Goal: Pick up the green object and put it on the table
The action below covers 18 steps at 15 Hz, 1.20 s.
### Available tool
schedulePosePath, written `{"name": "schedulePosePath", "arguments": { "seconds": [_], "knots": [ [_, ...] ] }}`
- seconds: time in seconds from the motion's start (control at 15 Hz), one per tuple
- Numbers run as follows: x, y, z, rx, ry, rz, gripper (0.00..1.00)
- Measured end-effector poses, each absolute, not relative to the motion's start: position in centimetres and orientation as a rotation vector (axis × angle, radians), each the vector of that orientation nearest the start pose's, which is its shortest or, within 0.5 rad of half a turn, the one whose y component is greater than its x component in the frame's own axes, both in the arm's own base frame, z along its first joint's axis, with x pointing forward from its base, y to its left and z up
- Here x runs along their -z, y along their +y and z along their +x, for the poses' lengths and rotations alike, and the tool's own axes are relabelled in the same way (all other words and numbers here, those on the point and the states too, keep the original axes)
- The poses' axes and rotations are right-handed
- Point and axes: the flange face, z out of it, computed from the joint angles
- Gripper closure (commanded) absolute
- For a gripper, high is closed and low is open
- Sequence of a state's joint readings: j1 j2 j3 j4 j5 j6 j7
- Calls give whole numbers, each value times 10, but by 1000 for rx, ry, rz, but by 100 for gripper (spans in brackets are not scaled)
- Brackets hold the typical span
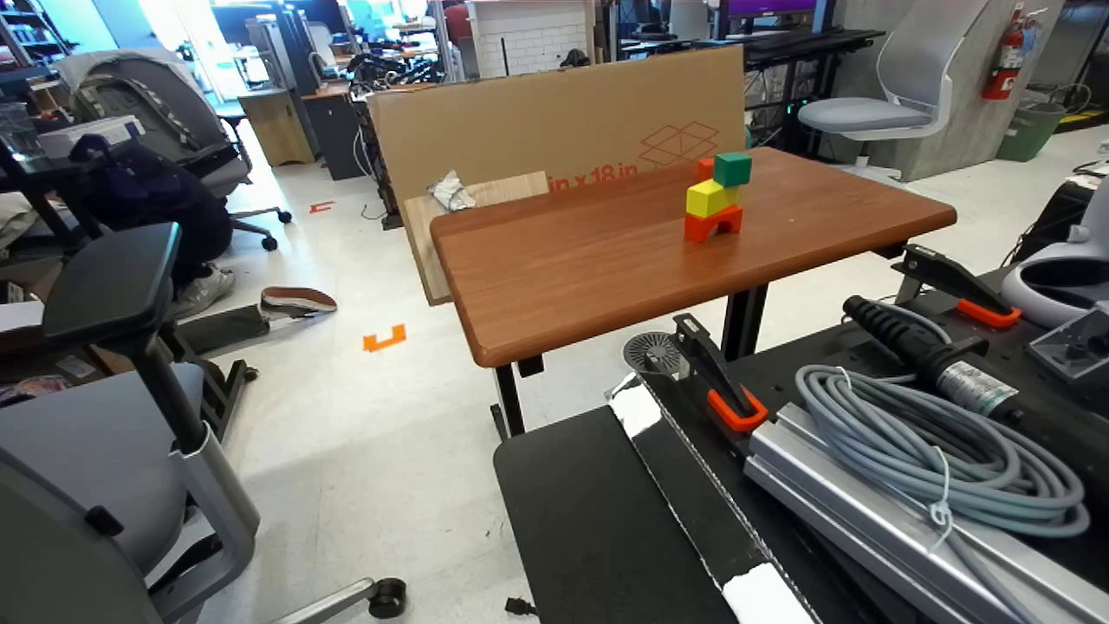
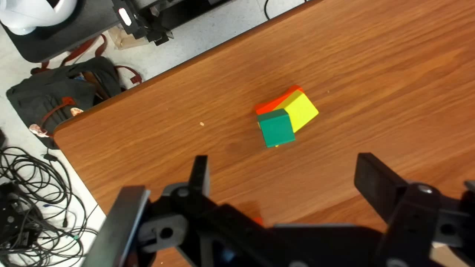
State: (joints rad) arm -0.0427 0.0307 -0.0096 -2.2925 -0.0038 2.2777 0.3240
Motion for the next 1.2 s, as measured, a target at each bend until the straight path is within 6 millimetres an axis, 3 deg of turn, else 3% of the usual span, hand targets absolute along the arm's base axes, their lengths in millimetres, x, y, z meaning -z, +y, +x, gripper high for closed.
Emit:
{"name": "schedulePosePath", "arguments": {
  "seconds": [0.53, 1.2],
  "knots": [
    [-292, -30, 513, -180, 512, -3149, 0],
    [-241, -21, 524, -178, 310, -3169, 0]
  ]
}}
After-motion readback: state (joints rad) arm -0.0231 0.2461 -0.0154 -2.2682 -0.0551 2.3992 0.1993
